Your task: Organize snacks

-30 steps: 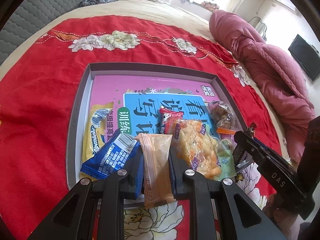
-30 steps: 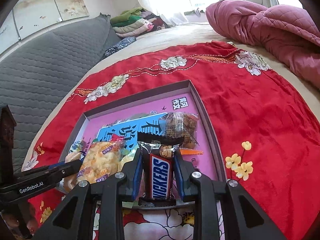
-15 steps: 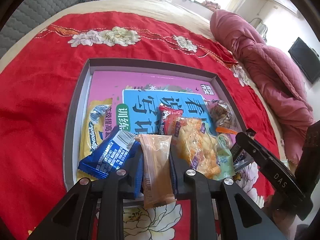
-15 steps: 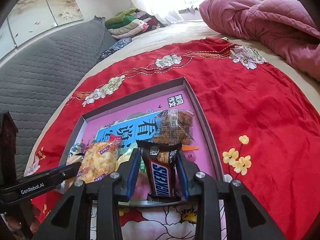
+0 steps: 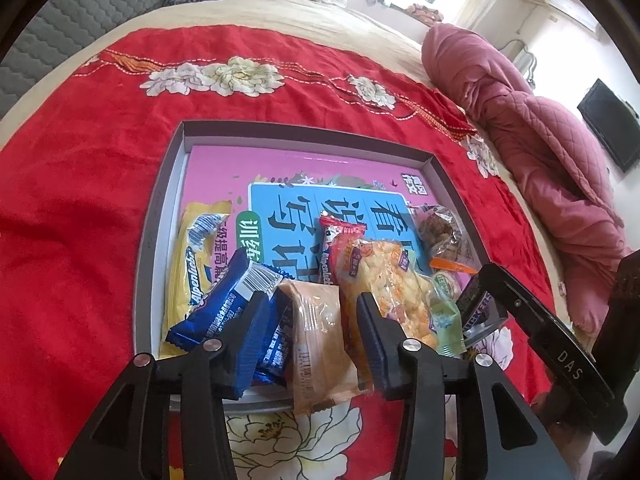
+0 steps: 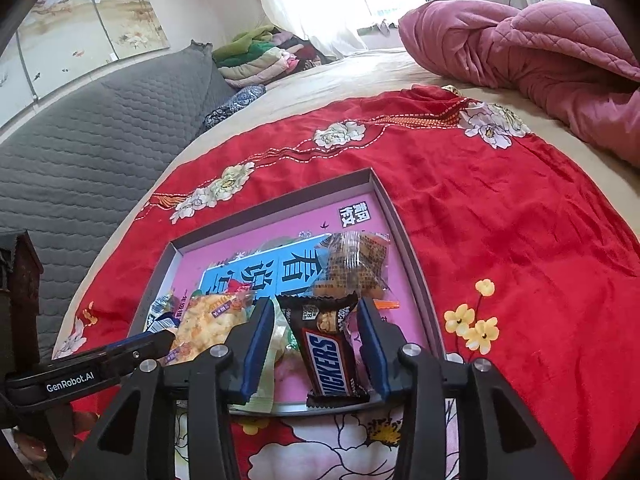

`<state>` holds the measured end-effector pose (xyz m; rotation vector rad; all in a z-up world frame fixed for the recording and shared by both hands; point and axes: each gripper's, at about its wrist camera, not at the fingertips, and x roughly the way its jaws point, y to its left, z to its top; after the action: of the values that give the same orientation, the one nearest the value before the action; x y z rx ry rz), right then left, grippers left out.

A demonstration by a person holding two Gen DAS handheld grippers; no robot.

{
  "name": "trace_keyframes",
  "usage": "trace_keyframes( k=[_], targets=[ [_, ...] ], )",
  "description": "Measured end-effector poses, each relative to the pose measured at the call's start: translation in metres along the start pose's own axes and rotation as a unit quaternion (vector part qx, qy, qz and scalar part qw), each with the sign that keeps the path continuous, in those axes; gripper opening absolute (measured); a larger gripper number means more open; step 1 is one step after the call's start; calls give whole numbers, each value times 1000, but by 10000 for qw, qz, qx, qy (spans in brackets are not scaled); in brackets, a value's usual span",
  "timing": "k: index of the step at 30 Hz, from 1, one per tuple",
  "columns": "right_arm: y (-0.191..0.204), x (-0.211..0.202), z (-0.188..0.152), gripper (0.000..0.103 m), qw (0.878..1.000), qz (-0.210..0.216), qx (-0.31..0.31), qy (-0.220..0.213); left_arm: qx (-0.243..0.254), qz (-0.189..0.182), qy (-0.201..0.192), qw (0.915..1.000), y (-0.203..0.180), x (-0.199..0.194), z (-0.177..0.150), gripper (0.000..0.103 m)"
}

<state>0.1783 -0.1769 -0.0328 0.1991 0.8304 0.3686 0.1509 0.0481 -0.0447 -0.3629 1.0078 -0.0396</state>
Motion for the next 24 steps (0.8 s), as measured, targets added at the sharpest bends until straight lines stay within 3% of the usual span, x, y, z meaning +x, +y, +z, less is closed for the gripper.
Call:
trace_keyframes(
  k=[8, 13, 15, 24],
  targets=[
    [2, -7, 3, 46, 9999, -48, -45, -99, 39, -25, -84, 10000, -2, -11, 1, 53],
    [6, -18, 2, 53, 9996, -68, -169, -208, 119, -22, -208, 9997, -7, -25, 1, 58],
    [9, -23, 1, 54, 9993, -65, -250, -252, 232, 30, -265, 9994, -11, -31, -1, 63],
    [17, -51, -3, 63, 9981, -52, -428, -444, 412, 424, -503, 9970, -18, -56, -12, 64]
  ],
)
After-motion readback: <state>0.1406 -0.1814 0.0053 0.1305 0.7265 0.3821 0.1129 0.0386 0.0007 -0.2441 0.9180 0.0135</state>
